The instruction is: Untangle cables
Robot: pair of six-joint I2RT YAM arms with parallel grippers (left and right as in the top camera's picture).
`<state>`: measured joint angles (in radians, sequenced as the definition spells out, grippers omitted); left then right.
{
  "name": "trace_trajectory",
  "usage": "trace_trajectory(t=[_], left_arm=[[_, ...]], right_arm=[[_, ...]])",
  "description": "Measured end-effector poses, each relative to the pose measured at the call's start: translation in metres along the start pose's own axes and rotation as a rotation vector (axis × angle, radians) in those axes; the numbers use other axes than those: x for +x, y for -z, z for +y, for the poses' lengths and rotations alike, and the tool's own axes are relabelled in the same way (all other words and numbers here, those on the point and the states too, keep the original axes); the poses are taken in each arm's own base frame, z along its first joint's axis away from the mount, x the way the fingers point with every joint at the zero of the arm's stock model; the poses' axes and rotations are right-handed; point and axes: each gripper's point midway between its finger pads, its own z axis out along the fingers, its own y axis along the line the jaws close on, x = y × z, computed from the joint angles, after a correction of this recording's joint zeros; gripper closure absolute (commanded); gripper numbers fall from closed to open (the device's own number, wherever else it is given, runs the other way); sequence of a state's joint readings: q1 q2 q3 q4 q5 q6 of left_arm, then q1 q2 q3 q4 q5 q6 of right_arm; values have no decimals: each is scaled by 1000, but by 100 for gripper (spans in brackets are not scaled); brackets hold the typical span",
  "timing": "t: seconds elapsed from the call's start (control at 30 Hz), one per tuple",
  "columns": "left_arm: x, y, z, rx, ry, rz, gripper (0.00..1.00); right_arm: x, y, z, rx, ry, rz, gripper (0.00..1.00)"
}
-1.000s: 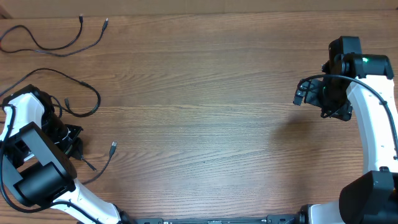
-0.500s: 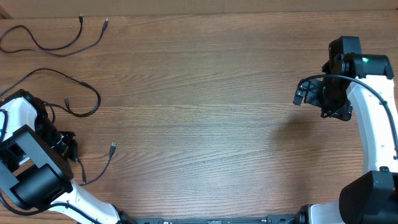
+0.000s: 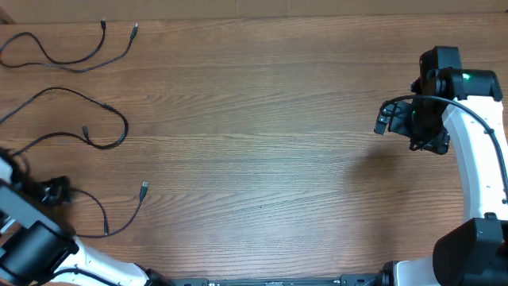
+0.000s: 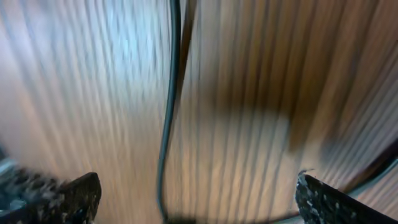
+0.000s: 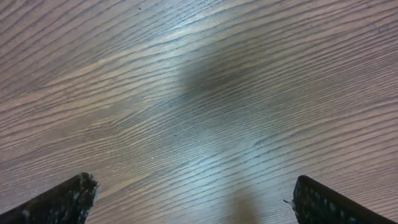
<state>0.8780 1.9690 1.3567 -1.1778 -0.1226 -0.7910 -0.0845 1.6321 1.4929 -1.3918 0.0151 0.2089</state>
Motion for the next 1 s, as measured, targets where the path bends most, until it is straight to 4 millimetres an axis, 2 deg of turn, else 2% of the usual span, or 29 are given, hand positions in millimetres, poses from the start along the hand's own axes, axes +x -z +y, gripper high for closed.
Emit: trace_trajectory(t=[0.07, 0.27, 0.37, 0.63, 0.83, 1.0], left_arm=[[-15, -2, -3, 65, -9, -7, 0], [-54, -4, 9, 99, 30, -93, 0], [-71, -2, 6, 127, 49, -149, 7], [-97, 6, -10, 197, 57, -255, 11], [-105, 9, -12, 200, 61, -294, 15], [-110, 9, -4, 157, 69, -326, 24]], right_arm=[[0, 0, 0, 0, 0, -1, 0], [0, 0, 0, 0, 0, -1, 0], [0, 0, 0, 0, 0, 0, 0], [0, 0, 0, 0, 0, -1, 0], [0, 0, 0, 0, 0, 0, 0], [0, 0, 0, 0, 0, 0, 0]])
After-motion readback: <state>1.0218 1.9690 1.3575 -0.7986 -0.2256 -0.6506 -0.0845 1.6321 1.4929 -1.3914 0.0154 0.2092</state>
